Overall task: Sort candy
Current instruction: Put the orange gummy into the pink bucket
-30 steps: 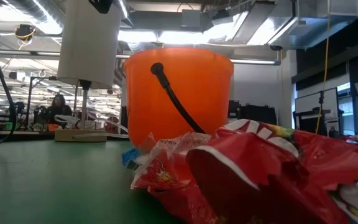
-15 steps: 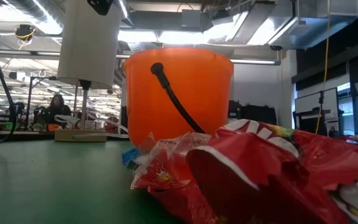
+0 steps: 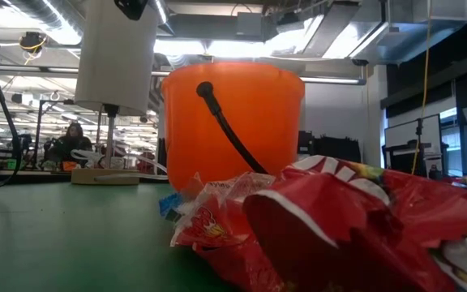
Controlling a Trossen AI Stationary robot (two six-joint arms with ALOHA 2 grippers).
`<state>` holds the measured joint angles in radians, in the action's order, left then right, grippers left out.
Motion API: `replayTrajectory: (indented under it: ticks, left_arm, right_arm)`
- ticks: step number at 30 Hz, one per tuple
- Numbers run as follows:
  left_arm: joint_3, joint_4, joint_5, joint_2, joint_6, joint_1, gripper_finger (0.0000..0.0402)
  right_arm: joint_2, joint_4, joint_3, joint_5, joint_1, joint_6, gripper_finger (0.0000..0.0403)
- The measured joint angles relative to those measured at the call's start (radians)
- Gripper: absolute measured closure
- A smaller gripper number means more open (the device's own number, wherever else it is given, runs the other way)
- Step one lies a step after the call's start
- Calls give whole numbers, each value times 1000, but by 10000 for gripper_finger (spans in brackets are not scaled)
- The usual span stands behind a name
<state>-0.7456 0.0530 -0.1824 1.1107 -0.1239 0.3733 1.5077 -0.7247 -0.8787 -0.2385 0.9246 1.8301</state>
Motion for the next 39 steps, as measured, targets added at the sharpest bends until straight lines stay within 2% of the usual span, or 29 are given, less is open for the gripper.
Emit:
replayTrajectory:
  ticks: [9,18,22,32,35,39]
  left_arm:
    - [0,-6,-3,0,0,0,266]
    - [0,-15,-19,0,4,0,266]
    - [0,-15,-19,0,3,0,266]
    - [0,-15,-19,0,-4,0,266]
    - [0,-15,-19,0,-5,0,266]
    - [0,-15,-19,0,-6,0,266]
  right_arm:
    - [60,110,0,-90,33,101,203]
    - [196,222,0,-176,50,91,206]
    - [216,225,-2,-217,49,68,236]
    - [218,226,-1,-207,-1,-23,353]
    - [215,224,-7,-172,-30,-65,370]
    - [208,226,-35,-59,-70,-164,377]
